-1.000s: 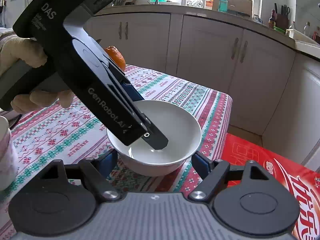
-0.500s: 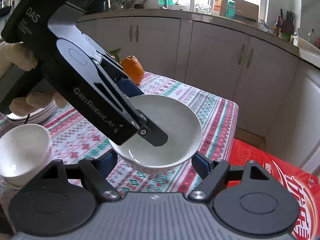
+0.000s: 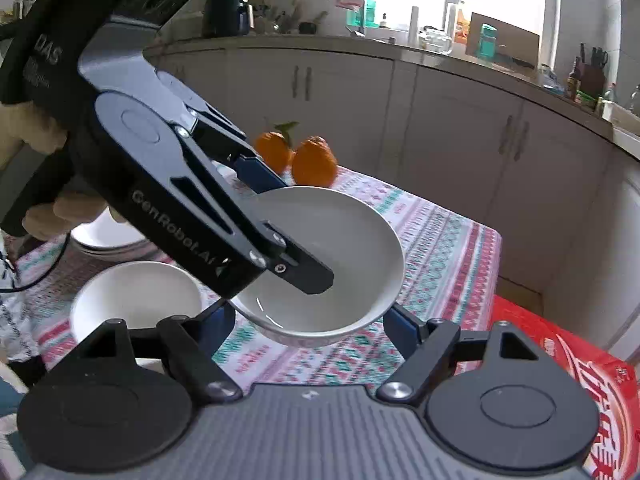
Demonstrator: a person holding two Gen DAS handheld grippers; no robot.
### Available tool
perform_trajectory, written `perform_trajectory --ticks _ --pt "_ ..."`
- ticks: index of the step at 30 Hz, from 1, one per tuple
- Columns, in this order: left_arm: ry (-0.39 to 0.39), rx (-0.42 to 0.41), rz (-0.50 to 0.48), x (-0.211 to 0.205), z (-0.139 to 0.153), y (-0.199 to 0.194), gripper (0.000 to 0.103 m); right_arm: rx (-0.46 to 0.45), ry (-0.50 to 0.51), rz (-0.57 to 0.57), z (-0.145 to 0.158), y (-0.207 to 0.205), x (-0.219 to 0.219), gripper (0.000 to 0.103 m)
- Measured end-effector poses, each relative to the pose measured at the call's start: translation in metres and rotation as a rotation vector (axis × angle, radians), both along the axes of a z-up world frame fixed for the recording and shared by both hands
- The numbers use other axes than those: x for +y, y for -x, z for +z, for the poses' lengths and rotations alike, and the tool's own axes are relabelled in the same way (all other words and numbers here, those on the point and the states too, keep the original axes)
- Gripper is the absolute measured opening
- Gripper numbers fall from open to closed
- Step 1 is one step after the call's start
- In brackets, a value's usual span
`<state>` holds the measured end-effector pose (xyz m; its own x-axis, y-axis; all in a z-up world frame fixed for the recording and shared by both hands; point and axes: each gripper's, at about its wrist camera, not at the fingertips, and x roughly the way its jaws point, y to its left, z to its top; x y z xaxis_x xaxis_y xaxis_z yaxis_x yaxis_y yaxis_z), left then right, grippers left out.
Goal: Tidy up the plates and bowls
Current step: 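Lift the bowl with the left tool and carry it toward the stack, then lower the held bowl into the other white bowl and open the left tool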
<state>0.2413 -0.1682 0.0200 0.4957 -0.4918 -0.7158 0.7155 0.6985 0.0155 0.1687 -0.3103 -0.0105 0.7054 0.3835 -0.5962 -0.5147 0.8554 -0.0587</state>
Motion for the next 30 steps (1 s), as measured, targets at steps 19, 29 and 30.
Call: perform_trajectory --ticks 19,29,30 --pt "0.016 0.011 0.176 0.073 0.000 0.053 0.069 0.075 -0.018 0.149 0.001 0.033 0.066 0.085" --pt "0.040 0.076 0.212 0.090 -0.024 0.051 0.069 0.140 -0.002 0.175 -0.018 0.027 0.079 0.085" --pt "0.041 0.078 0.212 0.091 -0.025 0.051 0.069 0.144 -0.002 0.173 -0.019 0.027 0.080 0.085"
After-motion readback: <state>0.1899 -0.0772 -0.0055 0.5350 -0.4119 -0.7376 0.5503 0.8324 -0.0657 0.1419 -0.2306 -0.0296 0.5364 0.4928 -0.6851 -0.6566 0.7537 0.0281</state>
